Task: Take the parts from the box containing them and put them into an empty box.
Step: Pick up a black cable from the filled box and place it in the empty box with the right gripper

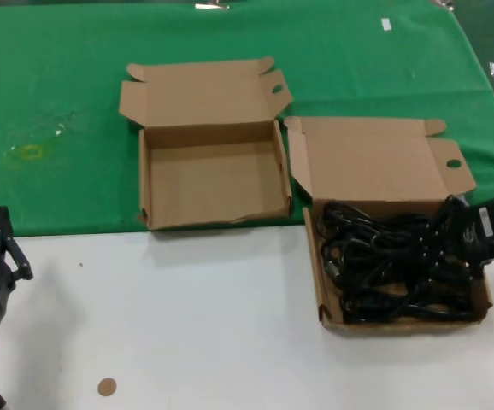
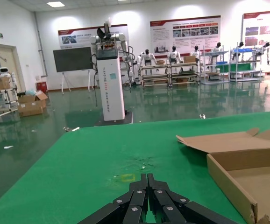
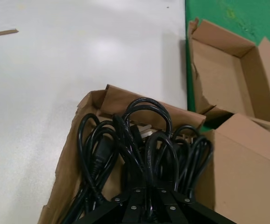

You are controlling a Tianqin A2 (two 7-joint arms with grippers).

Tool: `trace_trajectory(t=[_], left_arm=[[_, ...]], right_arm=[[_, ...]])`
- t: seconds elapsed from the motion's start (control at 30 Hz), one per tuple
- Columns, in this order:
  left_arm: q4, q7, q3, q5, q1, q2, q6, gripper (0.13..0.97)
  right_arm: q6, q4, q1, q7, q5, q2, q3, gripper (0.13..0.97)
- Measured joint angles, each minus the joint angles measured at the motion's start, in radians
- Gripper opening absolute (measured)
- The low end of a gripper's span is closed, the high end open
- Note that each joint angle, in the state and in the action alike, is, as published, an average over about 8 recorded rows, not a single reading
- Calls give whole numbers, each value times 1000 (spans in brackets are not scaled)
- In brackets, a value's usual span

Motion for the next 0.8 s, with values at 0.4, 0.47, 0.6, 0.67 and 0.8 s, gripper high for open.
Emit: trace_trajectory(t=[0.4, 0.47, 0.6, 0.67, 0.8], left_arm=[[0, 0, 0, 0, 0, 0, 0, 152], [0, 0, 0, 0, 0, 0, 0, 152], [0, 0, 0, 0, 0, 0, 0, 152], [0, 0, 0, 0, 0, 0, 0, 152], [0, 0, 0, 0, 0, 0, 0, 152]], right_arm=[[-9, 18, 55, 40, 5, -2, 19, 158], [-4, 13, 70, 43, 3, -10, 21, 158], [7, -4, 103, 46, -3, -31, 21, 158], [13, -14, 120, 46, -7, -44, 20, 158], [23, -35, 152, 44, -17, -72, 12, 158]])
